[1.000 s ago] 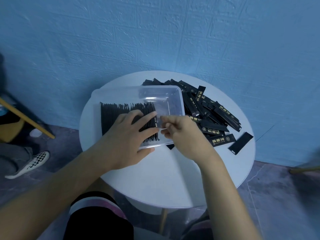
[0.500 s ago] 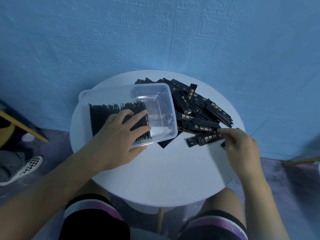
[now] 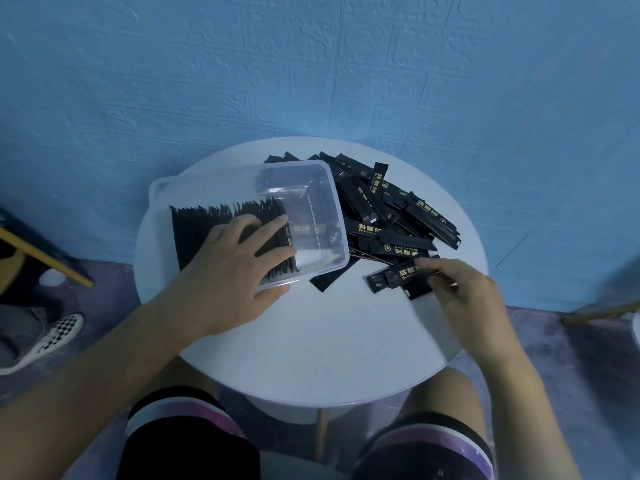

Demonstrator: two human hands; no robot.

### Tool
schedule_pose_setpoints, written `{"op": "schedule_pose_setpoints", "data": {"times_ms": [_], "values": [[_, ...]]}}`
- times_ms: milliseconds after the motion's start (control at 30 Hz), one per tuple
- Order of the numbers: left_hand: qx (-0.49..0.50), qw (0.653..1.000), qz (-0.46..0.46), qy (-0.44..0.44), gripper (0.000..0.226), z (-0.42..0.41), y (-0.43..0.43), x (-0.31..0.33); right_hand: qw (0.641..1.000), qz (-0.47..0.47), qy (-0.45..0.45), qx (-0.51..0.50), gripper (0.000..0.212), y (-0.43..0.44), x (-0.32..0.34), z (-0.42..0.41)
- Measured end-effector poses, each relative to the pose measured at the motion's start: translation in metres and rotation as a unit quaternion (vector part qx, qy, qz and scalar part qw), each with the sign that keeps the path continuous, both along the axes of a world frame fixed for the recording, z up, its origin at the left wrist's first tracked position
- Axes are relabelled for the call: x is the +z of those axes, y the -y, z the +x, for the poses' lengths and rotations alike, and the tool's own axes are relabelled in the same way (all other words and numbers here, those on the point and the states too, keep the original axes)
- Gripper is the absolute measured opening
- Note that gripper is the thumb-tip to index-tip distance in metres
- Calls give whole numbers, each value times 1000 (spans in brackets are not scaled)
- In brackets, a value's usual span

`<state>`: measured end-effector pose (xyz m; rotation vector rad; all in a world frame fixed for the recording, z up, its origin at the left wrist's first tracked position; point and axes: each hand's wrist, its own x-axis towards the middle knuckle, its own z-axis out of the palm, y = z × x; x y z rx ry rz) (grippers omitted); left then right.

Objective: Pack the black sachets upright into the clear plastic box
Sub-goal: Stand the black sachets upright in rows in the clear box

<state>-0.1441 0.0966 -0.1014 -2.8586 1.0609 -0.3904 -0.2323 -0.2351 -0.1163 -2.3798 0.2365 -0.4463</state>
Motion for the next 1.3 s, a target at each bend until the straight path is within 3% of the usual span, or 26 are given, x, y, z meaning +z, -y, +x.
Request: {"op": "schedule_pose_setpoints", "data": {"times_ms": [67, 133, 333, 500, 900, 1067, 1300], "values": [[1, 1000, 0, -3, 55, 1, 0, 0, 995, -103, -10, -6, 41, 13, -1, 3], [1, 1000, -1, -3, 55, 1, 0, -1, 990, -135, -48, 13, 45, 21, -4, 5], [3, 1000, 1, -6, 55, 1, 0, 0, 984, -130, -106, 60, 55, 18, -4, 10], [3, 1000, 0, -10, 56, 1, 0, 1, 978, -137, -128, 88, 44, 14, 3, 14], [7, 1000, 8, -15, 57, 2, 1, 2, 986, -150, -20, 62, 8, 5, -1, 13], [7, 1000, 0, -16, 57, 0, 1, 2, 988, -152, 0, 42, 11, 15, 4, 8], [6, 1000, 3, -15, 56, 0, 1, 2, 982, -158, -77, 67, 15, 27, 6, -2]]}}
